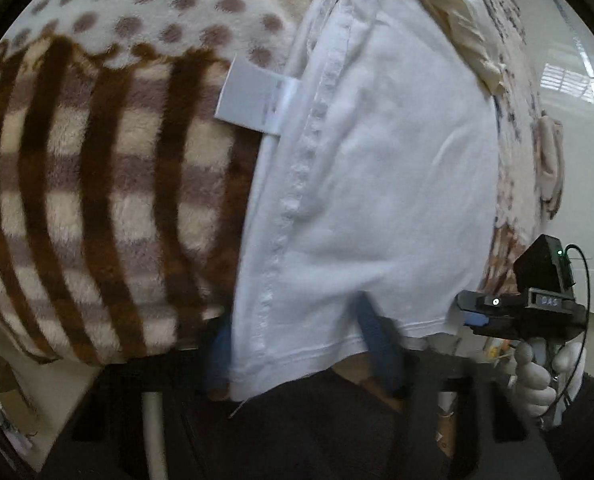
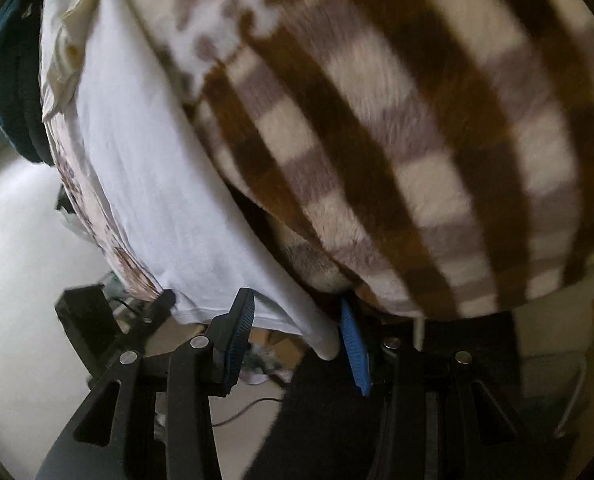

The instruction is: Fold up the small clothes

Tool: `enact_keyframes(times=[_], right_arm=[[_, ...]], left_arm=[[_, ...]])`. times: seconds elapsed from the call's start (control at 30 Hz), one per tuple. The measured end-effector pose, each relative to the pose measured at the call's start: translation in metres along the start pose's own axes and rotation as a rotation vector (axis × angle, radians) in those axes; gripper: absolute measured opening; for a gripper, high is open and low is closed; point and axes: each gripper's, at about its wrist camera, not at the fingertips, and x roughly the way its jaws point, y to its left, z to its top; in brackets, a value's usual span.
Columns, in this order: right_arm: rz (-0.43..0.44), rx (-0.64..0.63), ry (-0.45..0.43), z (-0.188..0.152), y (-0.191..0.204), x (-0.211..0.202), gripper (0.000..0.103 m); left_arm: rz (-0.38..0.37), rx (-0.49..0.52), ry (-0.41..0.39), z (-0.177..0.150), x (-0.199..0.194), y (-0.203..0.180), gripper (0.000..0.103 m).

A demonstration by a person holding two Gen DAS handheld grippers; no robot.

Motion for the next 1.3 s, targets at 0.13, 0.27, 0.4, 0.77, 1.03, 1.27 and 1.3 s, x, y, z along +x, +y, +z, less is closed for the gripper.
enact_keyframes(times=[0.13,0.27,0.4,0.77,1.03,1.27,1.3], right_arm=[[0.029,0.023,-0.030,-0.003,0.006,0.011,0.018],[-0.006,-0.047,-0.054,-0.024,0.016,0.001,0.007],[-0.003,-0.101,-0.078,-0.043,0.034,-0.008,0.005],[0.081,-0.238,-0.212,-0.047,0.128,-0.071,0.004],[0.122,-0.284,-0.448,0.057,0.211,-0.132,0.004],[0.139,-0.225,-0.533,0.174,0.252,-0.161,0.008],[0.150,-0.226,-0.546,0.184,0.255,-0.165,0.013]], left_arm=[[-0.045,-0.074,-0.038,-0.008,-0.010,0.011,0.009],[-0.103,-0.104,-0.074,-0.020,-0.031,0.013,0.004],[-0.154,-0.111,-0.103,-0.025,-0.052,0.008,0.004],[-0.356,-0.122,-0.248,0.036,-0.128,-0.037,0.004],[-0.407,-0.074,-0.365,0.193,-0.142,-0.054,0.004],[-0.460,-0.147,-0.291,0.304,-0.117,-0.041,0.010],[-0.474,-0.166,-0.290,0.311,-0.117,-0.037,0.016]])
